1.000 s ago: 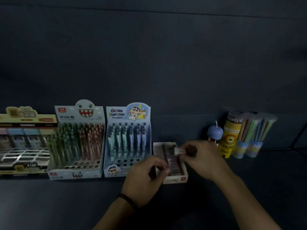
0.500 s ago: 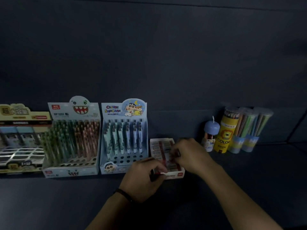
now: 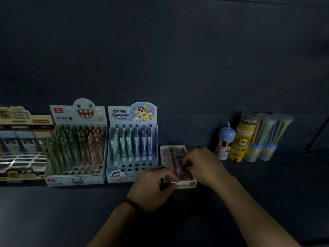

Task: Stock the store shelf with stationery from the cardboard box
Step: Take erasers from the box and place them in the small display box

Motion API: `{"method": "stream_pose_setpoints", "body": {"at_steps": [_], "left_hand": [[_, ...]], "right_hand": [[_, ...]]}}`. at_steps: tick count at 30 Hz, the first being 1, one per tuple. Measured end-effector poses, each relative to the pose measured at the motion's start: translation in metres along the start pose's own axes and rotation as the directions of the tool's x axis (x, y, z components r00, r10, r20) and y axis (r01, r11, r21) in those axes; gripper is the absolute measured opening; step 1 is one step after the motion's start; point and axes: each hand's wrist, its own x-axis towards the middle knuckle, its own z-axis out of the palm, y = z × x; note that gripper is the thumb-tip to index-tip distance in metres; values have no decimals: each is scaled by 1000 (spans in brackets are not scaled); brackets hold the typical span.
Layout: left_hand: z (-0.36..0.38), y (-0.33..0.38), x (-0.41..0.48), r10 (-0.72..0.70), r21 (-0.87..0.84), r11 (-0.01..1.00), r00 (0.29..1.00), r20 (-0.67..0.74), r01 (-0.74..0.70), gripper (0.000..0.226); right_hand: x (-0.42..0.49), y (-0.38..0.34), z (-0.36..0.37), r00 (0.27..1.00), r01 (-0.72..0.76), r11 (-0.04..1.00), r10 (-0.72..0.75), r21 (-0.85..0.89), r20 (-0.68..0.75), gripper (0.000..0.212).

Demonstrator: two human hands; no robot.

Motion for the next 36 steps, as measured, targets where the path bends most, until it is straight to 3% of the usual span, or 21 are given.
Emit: {"method": "stream_pose_setpoints", "body": {"at_steps": [3,8,14,19,22,24,29,32,36], "left_hand": [[-1,0,-1,-2,-4,1000,1000,7,2,11],[-2,5,-1,45,9,999,999,-28,-45,12],[2,26,-7,244,37,970,962,-125,-241,6],[7,68,-23,483,-53,875,871,82,-481,20],[31,124,-40,541,-232,838,803,249,-493,19],[67,165,-57,563,-246,826,724,399,-507,20],[188,252,-133,536,-159,741,430,727,-653,25],[256,300,-196,449,-205,722,222,865,-661,28],[339,359,-286,342,-259,681,-15,940,-685,29]], "right_hand": [[0,3,7,1000,0,1000,0,-1,-22,24],[-6,6,-5,998,7,999,-10,52,63,22],[-93,0,-23,942,-33,958,126,285,-312,17],[-210,2,-18,843,-236,898,380,373,-380,13],[-288,6,-11,769,-374,841,517,391,-377,12],[-345,13,-2,716,-491,781,614,386,-332,11],[-505,38,29,541,-779,550,832,300,-120,21],[-620,41,57,386,-878,361,922,315,19,22],[-773,30,96,153,-919,77,974,387,169,20]]}}
